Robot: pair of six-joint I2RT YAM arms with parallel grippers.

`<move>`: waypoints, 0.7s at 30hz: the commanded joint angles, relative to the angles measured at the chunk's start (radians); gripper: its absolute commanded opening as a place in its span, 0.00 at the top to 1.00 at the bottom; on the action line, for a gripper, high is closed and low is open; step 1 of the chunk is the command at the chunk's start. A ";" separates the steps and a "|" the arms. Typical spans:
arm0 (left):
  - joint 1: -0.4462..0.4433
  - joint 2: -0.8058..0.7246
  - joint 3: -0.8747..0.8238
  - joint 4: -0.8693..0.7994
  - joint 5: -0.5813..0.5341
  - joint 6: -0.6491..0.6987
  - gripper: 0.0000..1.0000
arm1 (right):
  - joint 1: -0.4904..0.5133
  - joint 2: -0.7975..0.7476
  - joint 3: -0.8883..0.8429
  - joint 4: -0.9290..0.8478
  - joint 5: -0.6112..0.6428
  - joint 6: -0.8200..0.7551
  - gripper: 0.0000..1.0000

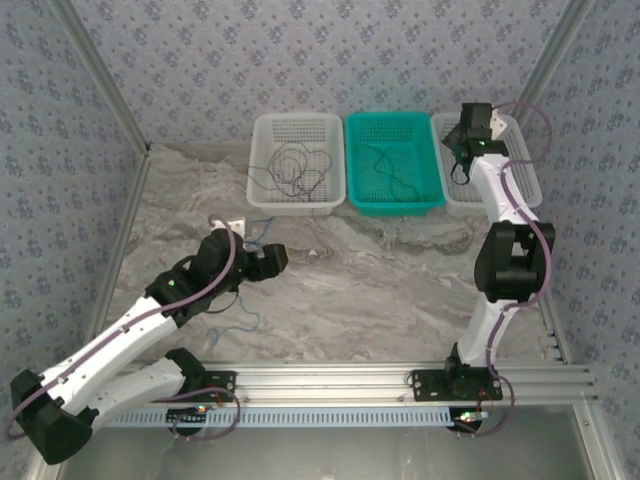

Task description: Untangle the cables

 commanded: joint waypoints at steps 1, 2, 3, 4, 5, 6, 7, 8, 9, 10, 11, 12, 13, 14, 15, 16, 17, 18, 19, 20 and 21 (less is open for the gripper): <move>0.064 -0.003 0.009 -0.137 -0.130 -0.126 0.07 | 0.051 -0.168 -0.080 0.013 -0.102 -0.020 0.33; 0.087 -0.001 0.011 -0.173 -0.156 -0.160 0.08 | 0.068 -0.206 -0.114 0.031 -0.128 -0.023 0.33; 0.111 0.001 0.012 -0.201 -0.170 -0.181 0.08 | 0.092 -0.246 -0.146 0.049 -0.151 -0.031 0.33; 0.134 0.002 0.011 -0.238 -0.185 -0.199 0.08 | 0.127 -0.290 -0.182 0.064 -0.172 -0.050 0.33; 0.157 0.002 0.008 -0.262 -0.196 -0.215 0.08 | 0.165 -0.335 -0.213 0.080 -0.188 -0.078 0.33; 0.175 0.002 0.004 -0.280 -0.206 -0.228 0.08 | 0.196 -0.370 -0.244 0.091 -0.205 -0.103 0.33; 0.196 0.004 -0.002 -0.297 -0.215 -0.241 0.08 | 0.239 -0.409 -0.275 0.101 -0.237 -0.139 0.33; 0.215 0.006 -0.008 -0.309 -0.220 -0.249 0.08 | 0.279 -0.445 -0.305 0.111 -0.267 -0.168 0.33; 0.231 0.009 -0.015 -0.313 -0.220 -0.251 0.08 | 0.311 -0.472 -0.329 0.117 -0.303 -0.193 0.33; 0.247 0.012 -0.024 -0.313 -0.214 -0.254 0.08 | 0.345 -0.497 -0.355 0.114 -0.351 -0.218 0.33; 0.261 0.018 -0.032 -0.305 -0.205 -0.253 0.09 | 0.377 -0.518 -0.380 0.110 -0.396 -0.235 0.33; 0.270 0.025 -0.041 -0.292 -0.191 -0.247 0.09 | 0.400 -0.533 -0.398 0.099 -0.435 -0.248 0.33; 0.279 0.040 -0.052 -0.275 -0.177 -0.245 0.09 | 0.425 -0.545 -0.419 0.087 -0.487 -0.257 0.33; 0.287 0.055 -0.063 -0.258 -0.159 -0.247 0.09 | 0.452 -0.554 -0.444 0.077 -0.526 -0.253 0.33; 0.292 0.071 -0.072 -0.239 -0.140 -0.249 0.09 | 0.474 -0.561 -0.466 0.071 -0.553 -0.248 0.33; 0.297 0.093 -0.082 -0.219 -0.117 -0.250 0.09 | 0.497 -0.567 -0.494 0.070 -0.573 -0.244 0.33; 0.299 0.118 -0.090 -0.188 -0.091 -0.251 0.09 | 0.527 -0.572 -0.518 0.084 -0.580 -0.236 0.33; 0.299 0.144 -0.096 -0.161 -0.066 -0.251 0.09 | 0.550 -0.572 -0.575 0.105 -0.588 -0.232 0.33; 0.299 0.174 -0.102 -0.140 -0.039 -0.258 0.09 | 0.575 -0.567 -0.602 0.125 -0.592 -0.237 0.33; 0.299 0.210 -0.102 -0.130 -0.024 -0.274 0.09 | 0.594 -0.554 -0.616 0.127 -0.582 -0.238 0.33; 0.299 0.242 -0.098 -0.130 -0.013 -0.286 0.11 | 0.604 -0.541 -0.616 0.119 -0.572 -0.241 0.33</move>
